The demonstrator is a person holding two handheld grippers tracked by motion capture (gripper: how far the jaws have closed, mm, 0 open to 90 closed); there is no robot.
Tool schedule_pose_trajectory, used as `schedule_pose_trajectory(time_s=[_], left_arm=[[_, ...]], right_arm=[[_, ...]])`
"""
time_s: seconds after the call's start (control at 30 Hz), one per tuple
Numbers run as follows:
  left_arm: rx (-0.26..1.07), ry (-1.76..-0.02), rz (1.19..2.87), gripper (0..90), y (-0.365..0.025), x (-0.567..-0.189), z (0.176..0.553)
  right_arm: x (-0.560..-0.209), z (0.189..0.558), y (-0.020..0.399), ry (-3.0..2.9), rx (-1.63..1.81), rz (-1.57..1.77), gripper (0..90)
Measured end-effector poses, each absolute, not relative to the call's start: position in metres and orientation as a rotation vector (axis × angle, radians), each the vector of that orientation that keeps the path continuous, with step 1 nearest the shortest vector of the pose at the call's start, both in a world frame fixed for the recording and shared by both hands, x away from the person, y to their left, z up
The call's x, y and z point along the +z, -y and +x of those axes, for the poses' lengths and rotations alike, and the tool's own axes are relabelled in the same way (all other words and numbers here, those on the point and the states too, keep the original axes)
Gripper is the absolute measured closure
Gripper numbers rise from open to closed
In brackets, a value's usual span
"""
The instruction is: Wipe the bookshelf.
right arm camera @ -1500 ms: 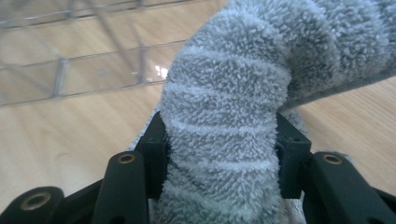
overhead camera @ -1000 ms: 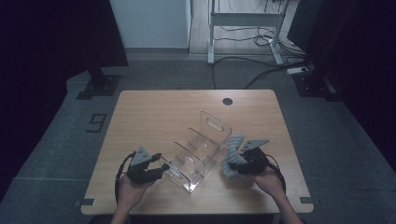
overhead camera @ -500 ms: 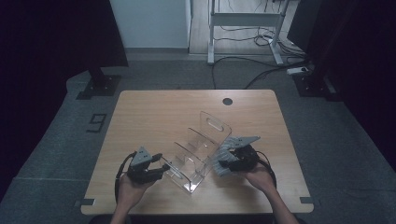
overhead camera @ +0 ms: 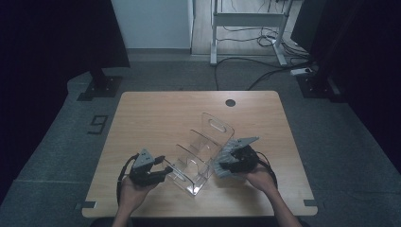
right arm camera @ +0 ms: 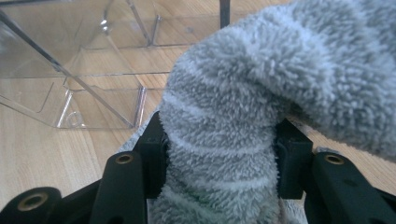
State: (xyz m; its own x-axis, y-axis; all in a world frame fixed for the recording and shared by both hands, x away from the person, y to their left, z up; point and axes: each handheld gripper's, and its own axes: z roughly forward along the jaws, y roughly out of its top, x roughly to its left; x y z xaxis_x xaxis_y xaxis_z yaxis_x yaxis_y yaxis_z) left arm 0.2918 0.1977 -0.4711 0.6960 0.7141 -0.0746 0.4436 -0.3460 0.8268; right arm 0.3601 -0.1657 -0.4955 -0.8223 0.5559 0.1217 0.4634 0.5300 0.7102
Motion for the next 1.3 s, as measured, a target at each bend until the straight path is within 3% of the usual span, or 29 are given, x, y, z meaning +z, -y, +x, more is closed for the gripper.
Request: schedule_pose_trajectory(time_s=[0.73,1.3], left_arm=[[0.379,-0.888,1.994,44.8,-0.197,-0.471,0.291],[0.387,-0.889,1.985,44.6,-0.197,-0.472,0.290]], right_arm=[[-0.519,0.367,0.151,-2.700,0.998,0.918,48.4],[-0.515,0.360,0.157,-2.680,0.970,0.931,48.6]])
